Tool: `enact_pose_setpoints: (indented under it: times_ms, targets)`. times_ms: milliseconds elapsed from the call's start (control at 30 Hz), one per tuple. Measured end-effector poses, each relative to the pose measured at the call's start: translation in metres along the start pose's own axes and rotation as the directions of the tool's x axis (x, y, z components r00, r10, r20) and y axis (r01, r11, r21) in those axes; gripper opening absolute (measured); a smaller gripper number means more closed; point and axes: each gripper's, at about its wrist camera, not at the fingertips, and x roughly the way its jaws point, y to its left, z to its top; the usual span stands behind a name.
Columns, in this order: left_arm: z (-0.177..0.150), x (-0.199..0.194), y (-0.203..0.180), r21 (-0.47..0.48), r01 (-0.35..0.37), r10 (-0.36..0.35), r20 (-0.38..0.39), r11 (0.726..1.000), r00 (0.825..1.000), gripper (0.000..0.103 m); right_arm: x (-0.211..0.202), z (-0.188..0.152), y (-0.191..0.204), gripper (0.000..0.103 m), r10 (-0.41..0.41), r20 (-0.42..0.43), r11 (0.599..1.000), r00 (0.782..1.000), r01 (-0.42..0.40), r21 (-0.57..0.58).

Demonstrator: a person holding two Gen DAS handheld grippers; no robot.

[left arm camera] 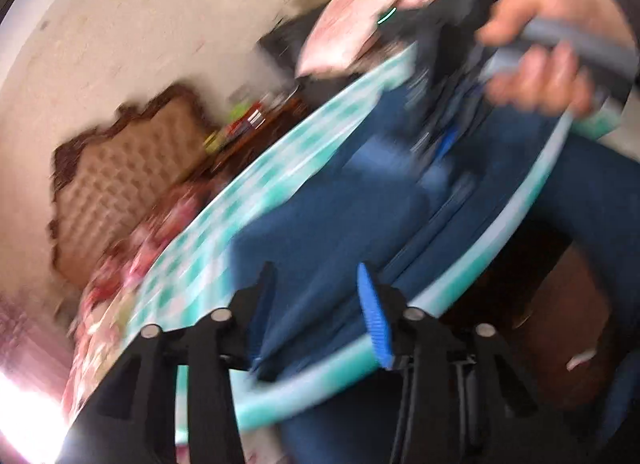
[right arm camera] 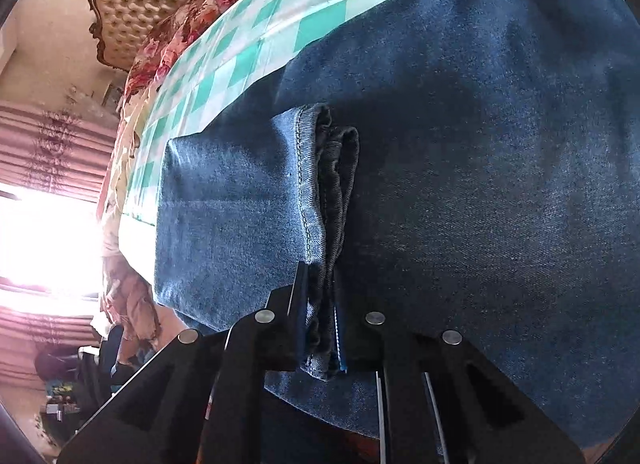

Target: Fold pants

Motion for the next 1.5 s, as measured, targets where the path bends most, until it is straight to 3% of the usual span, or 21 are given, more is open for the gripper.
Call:
enact_pose_setpoints:
  times_ms: [100, 267, 533, 633, 700, 767, 800, 967, 1167, 1200, 1267, 1333, 1500]
  targets:
    - [0.024, 0.016, -0.038, 0.084, 0.026, -0.031, 0.051, 0.996, 0.998, 0.045, -0.001, 0.001, -0.002, 0.012, 0.016, -0.002, 1.0, 1.0, -0.016, 0.02]
    - [0.033, 0.047, -0.082, 0.234, 0.096, -0.1, 0.004, 0.967, 0.995, 0.045, -0.005, 0.004, -0.006, 0.009, 0.054, -0.017, 0.998, 0.998, -0.053, 0.035]
    - [0.041, 0.066, -0.084, 0.229, 0.091, -0.082, -0.048, 0.969, 0.995, 0.046, -0.018, 0.003, -0.004, 0.009, 0.103, -0.018, 0.994, 0.995, -0.102, 0.029]
    - [0.044, 0.068, -0.083, 0.212, 0.111, -0.1, -0.062, 0.971, 0.993, 0.019, -0.019, 0.005, -0.003, 0.01, 0.11, -0.024, 0.993, 0.994, -0.11, 0.034]
    - [0.044, 0.064, -0.083, 0.208, 0.11, -0.101, -0.052, 0.972, 0.994, 0.016, -0.023, 0.007, -0.008, 0.025, 0.077, -0.009, 0.996, 0.997, -0.076, 0.042]
    - [0.045, 0.06, -0.076, 0.173, 0.116, -0.11, -0.043, 0.978, 0.993, 0.016, -0.028, 0.01, -0.017, 0.072, 0.06, 0.013, 0.995, 0.998, -0.061, 0.076]
    - [0.047, 0.06, -0.071, 0.163, 0.113, -0.108, -0.038, 0.98, 0.993, 0.016, -0.031, 0.012, -0.022, 0.076, 0.081, 0.032, 0.992, 0.996, -0.083, 0.092]
    - [0.059, 0.05, -0.053, 0.101, 0.092, -0.092, -0.01, 0.991, 0.996, 0.015, -0.021, 0.027, -0.019, 0.076, 0.202, -0.018, 0.973, 0.979, -0.199, 0.117]
    - [0.064, 0.037, -0.046, 0.074, 0.081, -0.081, 0.003, 0.994, 0.997, 0.015, 0.004, 0.044, -0.004, 0.074, 0.199, -0.054, 0.973, 0.979, -0.191, 0.13]
    - [0.064, 0.035, -0.045, 0.074, 0.081, -0.082, 0.004, 0.994, 0.997, 0.015, 0.007, 0.047, -0.001, 0.069, 0.184, -0.05, 0.977, 0.982, -0.177, 0.121]
    - [0.063, 0.039, -0.04, 0.077, 0.086, -0.087, 0.004, 0.993, 0.996, 0.015, 0.009, 0.055, 0.003, 0.028, 0.124, -0.03, 0.988, 0.992, -0.12, 0.097]
    - [0.064, 0.039, -0.046, 0.1, 0.086, -0.086, 0.0, 0.991, 0.996, 0.014, 0.005, 0.06, 0.002, 0.015, 0.103, -0.015, 0.992, 0.995, -0.101, 0.073]
    - [0.075, 0.044, -0.069, 0.148, 0.075, -0.079, 0.017, 0.986, 0.997, 0.014, -0.026, 0.061, 0.012, 0.013, 0.038, 0.088, 0.998, 0.995, -0.034, -0.044]
